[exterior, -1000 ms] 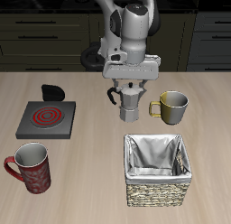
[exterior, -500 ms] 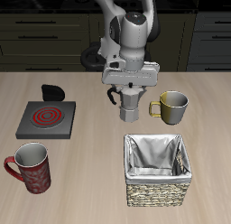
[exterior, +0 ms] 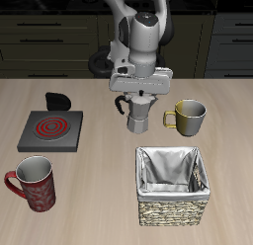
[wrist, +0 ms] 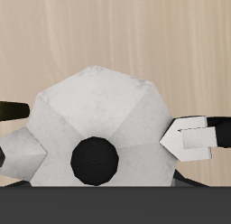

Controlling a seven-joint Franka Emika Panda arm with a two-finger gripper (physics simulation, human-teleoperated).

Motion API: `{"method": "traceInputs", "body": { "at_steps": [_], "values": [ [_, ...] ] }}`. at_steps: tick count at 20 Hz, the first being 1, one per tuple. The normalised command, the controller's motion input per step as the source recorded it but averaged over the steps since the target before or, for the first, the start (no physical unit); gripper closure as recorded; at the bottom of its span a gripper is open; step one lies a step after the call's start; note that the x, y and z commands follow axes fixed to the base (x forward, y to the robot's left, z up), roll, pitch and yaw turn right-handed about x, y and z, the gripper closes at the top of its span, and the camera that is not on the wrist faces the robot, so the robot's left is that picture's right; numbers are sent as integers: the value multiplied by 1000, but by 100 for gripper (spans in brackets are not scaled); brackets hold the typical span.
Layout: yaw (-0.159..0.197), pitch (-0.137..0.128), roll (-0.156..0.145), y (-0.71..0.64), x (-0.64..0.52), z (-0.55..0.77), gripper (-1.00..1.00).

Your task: Place the moka pot on the stove and turn off the stove

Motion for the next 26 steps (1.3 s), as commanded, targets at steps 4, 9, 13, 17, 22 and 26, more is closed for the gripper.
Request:
{"method": "traceInputs", "body": {
  "at_steps": [4,9,13,17,22,26],
  "values": [
    [9,-19,-19,-106,-32,67,100],
    [18,-21,-9,-104,-9,100,100],
    [29,-35,-7,-106,27,179,100],
    [22,-28,-2,-103,-41,162,100],
    [28,-37,1,-169,8,212,100],
    [-7,-16,13,-202,-38,238,100]
  ]
}}
